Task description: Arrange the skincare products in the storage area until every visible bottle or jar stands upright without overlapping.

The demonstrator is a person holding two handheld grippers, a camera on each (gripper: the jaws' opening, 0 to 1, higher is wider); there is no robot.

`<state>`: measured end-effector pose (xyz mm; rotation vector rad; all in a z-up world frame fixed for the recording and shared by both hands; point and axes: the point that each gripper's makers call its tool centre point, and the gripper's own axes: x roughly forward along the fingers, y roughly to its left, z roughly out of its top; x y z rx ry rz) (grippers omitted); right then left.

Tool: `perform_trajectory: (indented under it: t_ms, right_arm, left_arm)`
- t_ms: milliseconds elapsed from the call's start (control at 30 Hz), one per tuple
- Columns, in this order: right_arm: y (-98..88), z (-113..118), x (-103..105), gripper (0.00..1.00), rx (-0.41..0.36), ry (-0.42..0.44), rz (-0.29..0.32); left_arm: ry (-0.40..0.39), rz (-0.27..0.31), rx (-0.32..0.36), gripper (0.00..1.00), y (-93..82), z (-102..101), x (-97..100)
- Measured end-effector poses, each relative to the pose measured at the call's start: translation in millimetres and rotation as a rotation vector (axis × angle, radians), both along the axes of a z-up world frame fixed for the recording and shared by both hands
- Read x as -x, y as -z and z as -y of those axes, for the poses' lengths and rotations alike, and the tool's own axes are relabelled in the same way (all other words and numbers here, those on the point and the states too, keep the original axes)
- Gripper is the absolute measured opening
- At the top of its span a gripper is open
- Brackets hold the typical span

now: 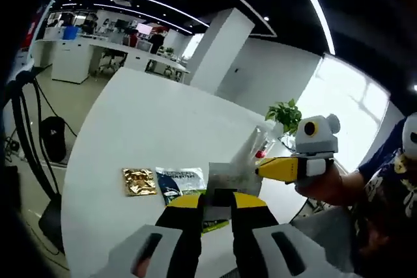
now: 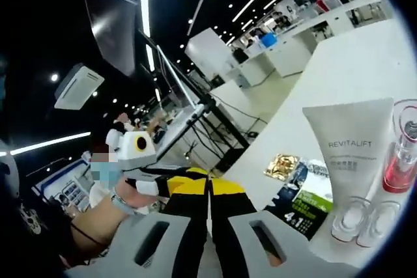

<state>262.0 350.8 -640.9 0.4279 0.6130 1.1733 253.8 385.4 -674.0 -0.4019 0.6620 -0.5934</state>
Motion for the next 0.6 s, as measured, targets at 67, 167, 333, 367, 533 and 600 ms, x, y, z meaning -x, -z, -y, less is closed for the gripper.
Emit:
perform_trajectory:
  t_ms: [67, 167, 333, 367, 533, 600]
  right_arm:
    - [5.9, -1.9, -3.1, 0.0, 0.041, 0.016, 0.037]
    - [15.9, -8.4, -7.4, 0.0, 0.088, 0.041, 0.06]
    - [31.6, -16.2, -11.1, 0.0, 0.194, 0.048, 0.133]
    - [36.9, -18.3, -12.7, 0.0, 0.233, 0.051, 0.153]
    - [62.4, -30.4, -16.3, 0.0, 0.388, 0.031, 0.256]
    - [72.2, -36.2, -18.1, 0.0, 0.427, 0.018, 0.274]
  left_arm:
    - [-0.05, -0.047, -0.038, 0.05, 8.3, -9.9, -2.6]
    - [-0.075, -0.081, -0.027, 0.03, 12.0, -15.6, -4.7]
    - [-0.109, -0.159, -0.129, 0.02, 30.2, -23.4, -1.9]
    - [-0.115, -0.171, -0.148, 0.02, 33.1, -24.4, -1.8]
    - [-0.157, -0.264, -0.235, 0.02, 48.6, -34.4, -0.7]
    - [-0.187, -0.359, -0.265, 0.02, 55.0, -40.7, 1.1]
